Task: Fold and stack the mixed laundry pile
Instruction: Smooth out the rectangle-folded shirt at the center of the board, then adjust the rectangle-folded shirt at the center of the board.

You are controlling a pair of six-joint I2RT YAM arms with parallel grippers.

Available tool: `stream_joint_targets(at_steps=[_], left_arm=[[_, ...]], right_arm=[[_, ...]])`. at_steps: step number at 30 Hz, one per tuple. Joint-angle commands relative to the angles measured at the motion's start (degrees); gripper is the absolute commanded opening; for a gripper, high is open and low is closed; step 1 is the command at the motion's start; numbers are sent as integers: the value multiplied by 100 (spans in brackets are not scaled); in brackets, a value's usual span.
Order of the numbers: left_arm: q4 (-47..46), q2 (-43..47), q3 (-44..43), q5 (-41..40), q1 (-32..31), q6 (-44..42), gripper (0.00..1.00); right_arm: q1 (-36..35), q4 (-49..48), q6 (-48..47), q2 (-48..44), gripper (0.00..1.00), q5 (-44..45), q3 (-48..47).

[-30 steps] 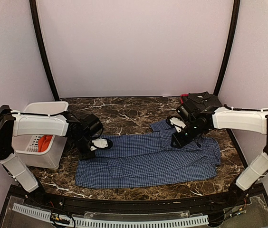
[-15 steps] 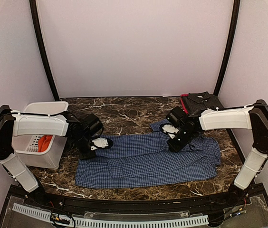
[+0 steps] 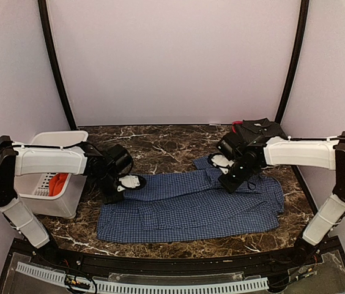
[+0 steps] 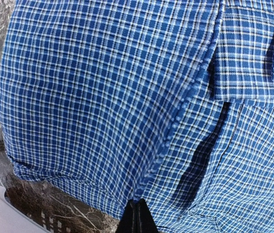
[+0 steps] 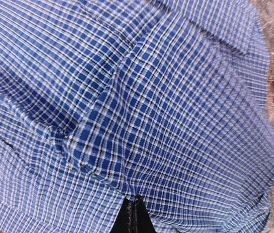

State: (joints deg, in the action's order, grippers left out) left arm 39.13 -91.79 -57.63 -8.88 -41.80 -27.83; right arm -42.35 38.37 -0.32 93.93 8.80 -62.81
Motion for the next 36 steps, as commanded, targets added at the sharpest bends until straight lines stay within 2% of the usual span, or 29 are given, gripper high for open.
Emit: stream_joint_targets(at_steps=[1, 7, 15, 17, 20, 22, 25, 27, 28, 29, 30, 31, 32, 33, 36], left_arm=[[117, 307, -184, -8, -38, -27, 0], [187, 325, -198, 122, -38, -8, 0], [346, -14, -46, 236, -31, 51, 0], [331, 28, -19, 362, -37, 104, 5], [230, 250, -28, 477, -30, 151, 18], [168, 472, -104, 504, -30, 190, 23], [-129, 957, -251, 462, -32, 283, 29], [-631, 1315, -211, 225, -30, 358, 45], [-1060, 1557, -182, -16, -30, 428, 56], [-1292, 1668, -107, -157, -28, 454, 62], [-1746, 1902, -20, -384, -29, 523, 74], [-1995, 2021, 32, -477, -23, 572, 90], [-2467, 2230, 151, -617, -22, 684, 94], [-2941, 2338, 215, -699, -15, 736, 98], [-3639, 2669, 370, -899, 0, 998, 99]], right_arm=[[-87, 281, -49, -422, 0, 107, -174], [-264, 568, 26, -374, 0, 59, -120], [-395, 727, 32, 350, 0, 159, -222], [-396, 731, 32, 417, 0, 152, -271], [-384, 821, 248, 450, 0, 328, -379], [-329, 975, 349, 386, 5, 283, -555], [-164, 843, 339, 27, 31, -12, -763], [163, 510, 349, -294, 44, -468, -876], [376, 313, 375, -417, 52, -715, -927], [620, 107, 382, -494, 58, -935, -991], [849, -35, 369, -502, 62, -1144, -1092], [1088, -139, 352, -443, 64, -1275, -1233], [1295, -228, 322, -323, 65, -1383, -1404], [1472, -292, 288, -156, 64, -1503, -1586], [1857, -272, 183, 700, 60, -1750, -2301]])
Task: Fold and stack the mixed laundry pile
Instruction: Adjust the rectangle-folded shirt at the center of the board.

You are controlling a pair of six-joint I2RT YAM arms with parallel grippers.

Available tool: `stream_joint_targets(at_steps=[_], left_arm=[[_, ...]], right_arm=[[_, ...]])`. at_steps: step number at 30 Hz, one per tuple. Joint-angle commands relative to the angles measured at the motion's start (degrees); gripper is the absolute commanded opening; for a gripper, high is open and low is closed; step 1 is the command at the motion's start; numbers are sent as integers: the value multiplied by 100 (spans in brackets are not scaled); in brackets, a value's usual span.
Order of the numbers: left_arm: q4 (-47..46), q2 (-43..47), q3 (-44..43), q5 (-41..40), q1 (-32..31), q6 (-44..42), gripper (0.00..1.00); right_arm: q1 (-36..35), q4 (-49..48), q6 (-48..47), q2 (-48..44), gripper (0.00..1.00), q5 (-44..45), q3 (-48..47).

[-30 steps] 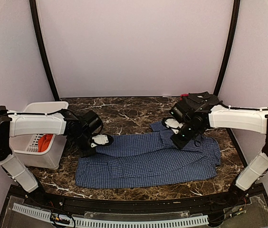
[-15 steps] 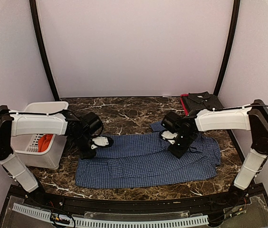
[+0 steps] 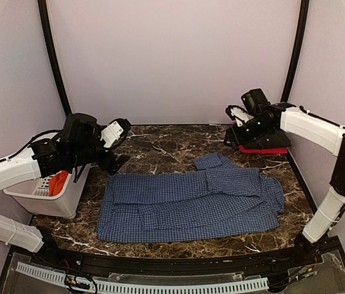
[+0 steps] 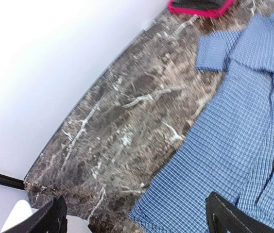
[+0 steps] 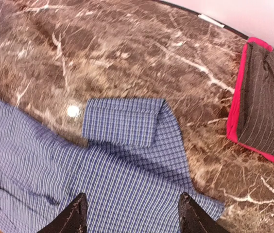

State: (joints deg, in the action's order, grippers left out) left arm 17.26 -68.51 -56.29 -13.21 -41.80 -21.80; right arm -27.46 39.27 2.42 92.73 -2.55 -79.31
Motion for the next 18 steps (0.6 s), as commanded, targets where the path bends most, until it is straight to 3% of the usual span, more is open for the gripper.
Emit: stream_joint_targets(at_steps=[1, 9, 18], left_arm=[[-1573, 357, 221, -459, 15, 444, 99], [-1219, -63, -159, -406, 89, 843, 99], [-1448, -126, -62, -238, 114, 787, 99]], right_arm=[[445, -338, -140, 1111, 59, -642, -904], [737, -119, -298, 2736, 57, -963, -2297], [736, -186, -242, 3375, 53, -1572, -2238]])
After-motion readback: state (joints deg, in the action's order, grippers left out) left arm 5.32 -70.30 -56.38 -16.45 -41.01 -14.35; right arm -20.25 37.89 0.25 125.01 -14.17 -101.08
